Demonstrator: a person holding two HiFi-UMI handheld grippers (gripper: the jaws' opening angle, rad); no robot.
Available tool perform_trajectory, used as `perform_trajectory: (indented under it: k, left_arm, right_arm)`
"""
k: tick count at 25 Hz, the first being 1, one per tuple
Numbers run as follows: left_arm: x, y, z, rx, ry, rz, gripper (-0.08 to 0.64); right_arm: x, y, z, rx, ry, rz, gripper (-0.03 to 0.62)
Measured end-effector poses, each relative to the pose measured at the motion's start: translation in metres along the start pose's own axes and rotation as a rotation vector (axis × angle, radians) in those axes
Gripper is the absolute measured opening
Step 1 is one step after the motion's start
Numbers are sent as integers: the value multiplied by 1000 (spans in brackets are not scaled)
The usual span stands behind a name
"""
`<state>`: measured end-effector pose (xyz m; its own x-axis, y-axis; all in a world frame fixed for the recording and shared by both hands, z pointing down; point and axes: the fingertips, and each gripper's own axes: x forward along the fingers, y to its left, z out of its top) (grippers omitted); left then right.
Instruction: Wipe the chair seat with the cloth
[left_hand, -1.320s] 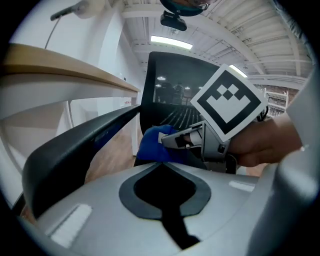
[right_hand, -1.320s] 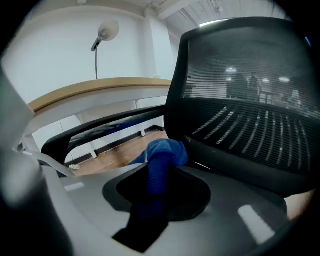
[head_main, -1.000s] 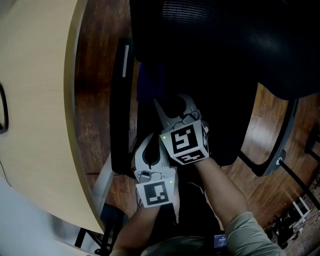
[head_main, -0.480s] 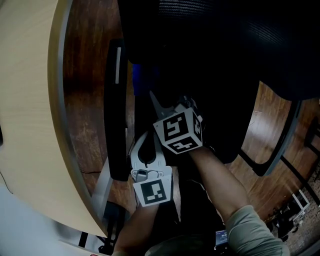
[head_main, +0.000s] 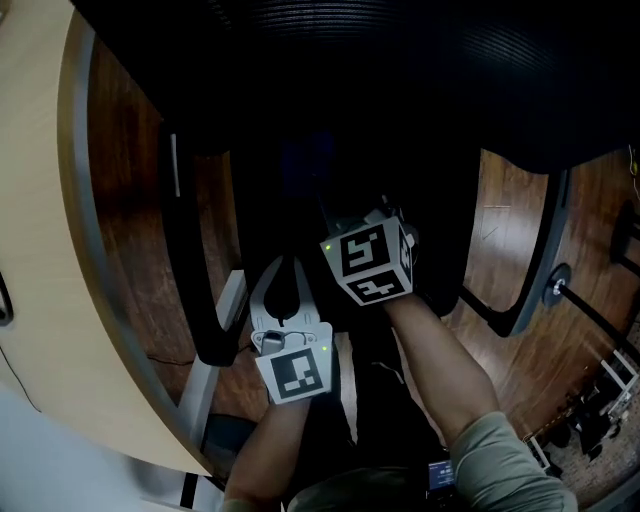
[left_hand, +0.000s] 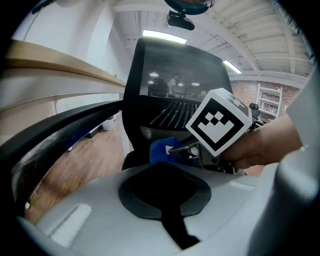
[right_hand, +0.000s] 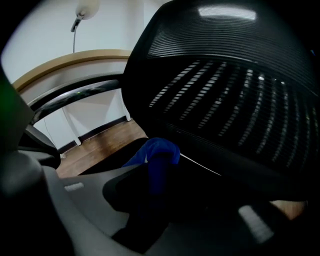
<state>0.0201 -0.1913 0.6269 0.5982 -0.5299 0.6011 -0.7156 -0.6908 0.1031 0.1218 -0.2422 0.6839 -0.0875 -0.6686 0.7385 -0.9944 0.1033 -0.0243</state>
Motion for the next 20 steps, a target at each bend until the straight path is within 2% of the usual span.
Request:
perform_trajectory:
  k: [13, 20]
  left_arm:
    - [20, -118, 19, 117, -16, -171, 5]
    - [21, -167, 12, 150, -8, -221, 5]
  right_arm:
    - [-111, -140, -91, 263, 20, -272, 106]
    - [-156, -182, -141, 398, 32, -411, 106]
